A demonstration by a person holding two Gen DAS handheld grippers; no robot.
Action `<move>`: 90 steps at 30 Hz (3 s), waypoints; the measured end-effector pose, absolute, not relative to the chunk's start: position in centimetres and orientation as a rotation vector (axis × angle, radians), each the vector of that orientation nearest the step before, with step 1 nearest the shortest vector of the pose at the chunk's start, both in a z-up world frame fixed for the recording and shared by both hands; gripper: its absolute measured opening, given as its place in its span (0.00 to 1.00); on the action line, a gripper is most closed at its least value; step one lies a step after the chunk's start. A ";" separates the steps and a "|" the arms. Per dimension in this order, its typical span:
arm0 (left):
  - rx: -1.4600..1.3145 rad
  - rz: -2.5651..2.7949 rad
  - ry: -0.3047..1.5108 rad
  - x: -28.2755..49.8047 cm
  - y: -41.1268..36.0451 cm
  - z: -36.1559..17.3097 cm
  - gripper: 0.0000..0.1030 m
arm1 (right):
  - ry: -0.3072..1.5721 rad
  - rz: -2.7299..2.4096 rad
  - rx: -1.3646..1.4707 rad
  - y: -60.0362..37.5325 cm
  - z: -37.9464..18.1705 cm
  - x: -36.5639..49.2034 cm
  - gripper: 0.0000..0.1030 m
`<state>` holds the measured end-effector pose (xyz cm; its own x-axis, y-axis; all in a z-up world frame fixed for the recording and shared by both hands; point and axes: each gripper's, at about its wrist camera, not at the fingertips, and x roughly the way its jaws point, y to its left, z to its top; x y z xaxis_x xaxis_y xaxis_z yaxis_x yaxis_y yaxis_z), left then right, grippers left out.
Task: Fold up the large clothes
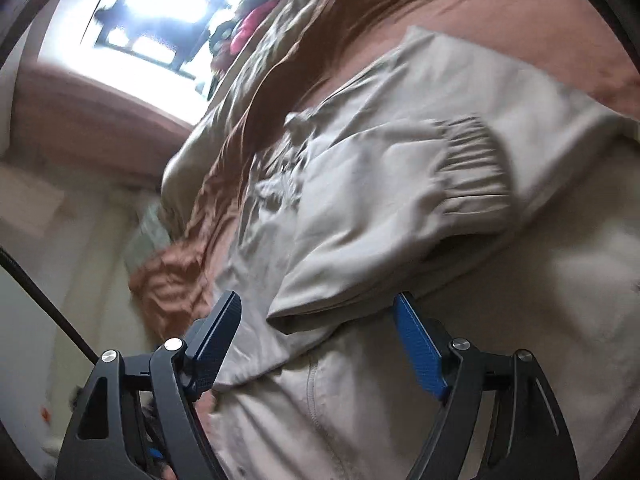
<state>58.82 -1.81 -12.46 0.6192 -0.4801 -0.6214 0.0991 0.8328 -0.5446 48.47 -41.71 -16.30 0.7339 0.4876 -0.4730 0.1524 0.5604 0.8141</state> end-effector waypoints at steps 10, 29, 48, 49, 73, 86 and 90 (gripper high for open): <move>-0.220 -0.431 0.850 59.6 -12.8 -9.6 0.56 | 0.728 0.002 1.147 -52.7 -19.8 46.8 0.75; 0.172 -0.504 1.069 65.6 -33.4 -15.5 0.56 | 0.638 -0.107 1.358 -56.1 -22.5 46.2 0.45; 0.247 -0.440 1.088 68.4 -33.0 -17.0 0.34 | 0.623 -0.026 1.392 -55.9 -24.5 44.3 0.45; 0.231 -0.443 1.070 68.4 -32.1 -15.7 0.34 | 0.628 -0.022 1.391 -55.8 -24.6 44.5 0.45; -0.031 -0.129 0.955 65.1 -6.0 -7.4 0.75 | 0.737 -0.025 1.235 -53.4 -23.9 46.9 0.45; -0.132 -0.093 1.117 70.4 -4.9 -18.0 0.75 | 0.724 -0.046 1.243 -54.2 -23.5 46.6 0.45; -0.079 -0.107 1.143 72.1 -6.4 -19.7 0.75 | 0.714 -0.047 1.242 -54.4 -23.3 46.5 0.45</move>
